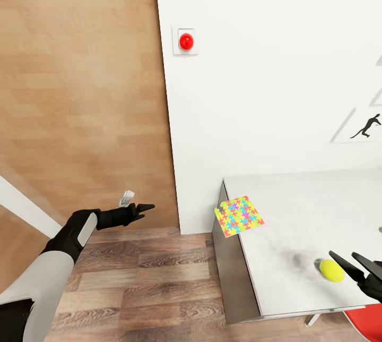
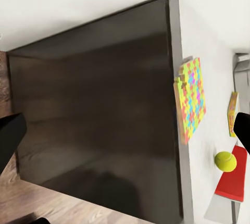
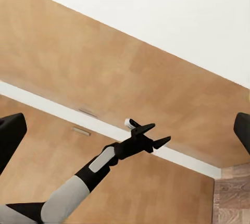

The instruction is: Put all the toys in the child's room - the three board games (two on the bed and one on the table), the two jigsaw puzzles on the table, and the tennis ball on the table - inside the toy box on the table in the child's room.

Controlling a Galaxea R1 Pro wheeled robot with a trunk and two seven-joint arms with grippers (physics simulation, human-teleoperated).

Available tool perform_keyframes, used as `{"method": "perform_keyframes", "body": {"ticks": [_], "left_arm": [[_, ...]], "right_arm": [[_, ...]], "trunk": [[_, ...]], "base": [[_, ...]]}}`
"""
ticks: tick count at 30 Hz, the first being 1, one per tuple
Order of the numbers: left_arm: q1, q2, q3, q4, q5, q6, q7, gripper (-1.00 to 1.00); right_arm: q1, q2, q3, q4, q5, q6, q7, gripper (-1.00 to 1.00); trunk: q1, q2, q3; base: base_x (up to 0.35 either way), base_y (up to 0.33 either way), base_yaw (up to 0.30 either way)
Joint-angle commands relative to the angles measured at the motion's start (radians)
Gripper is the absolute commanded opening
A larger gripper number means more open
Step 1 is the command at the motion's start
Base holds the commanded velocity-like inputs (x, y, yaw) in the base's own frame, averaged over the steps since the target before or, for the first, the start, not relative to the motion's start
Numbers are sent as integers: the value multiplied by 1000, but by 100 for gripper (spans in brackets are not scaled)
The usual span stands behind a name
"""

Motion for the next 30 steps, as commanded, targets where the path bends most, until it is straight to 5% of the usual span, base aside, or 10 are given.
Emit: {"method": "perform_keyframes", "body": {"ticks": [1,17,30], "left_arm": [[-1,-1,2,0,0,4,-3,100],[1,-7,0,2,1,0,-2,100],[4,-9,1,2,2,-10,-3,100]], "right_arm": [[4,0,0,-2,-4,2,7,100],[20,1,-1,-23,5,-16,51,100],[22,2,0,-27,3,-13,54,100]], "trunk": [[1,-2,-2],[1,-2,-2],[1,-2,-2]], "base": [[0,0,0],[4,-5,0],[59,-147,0]]}}
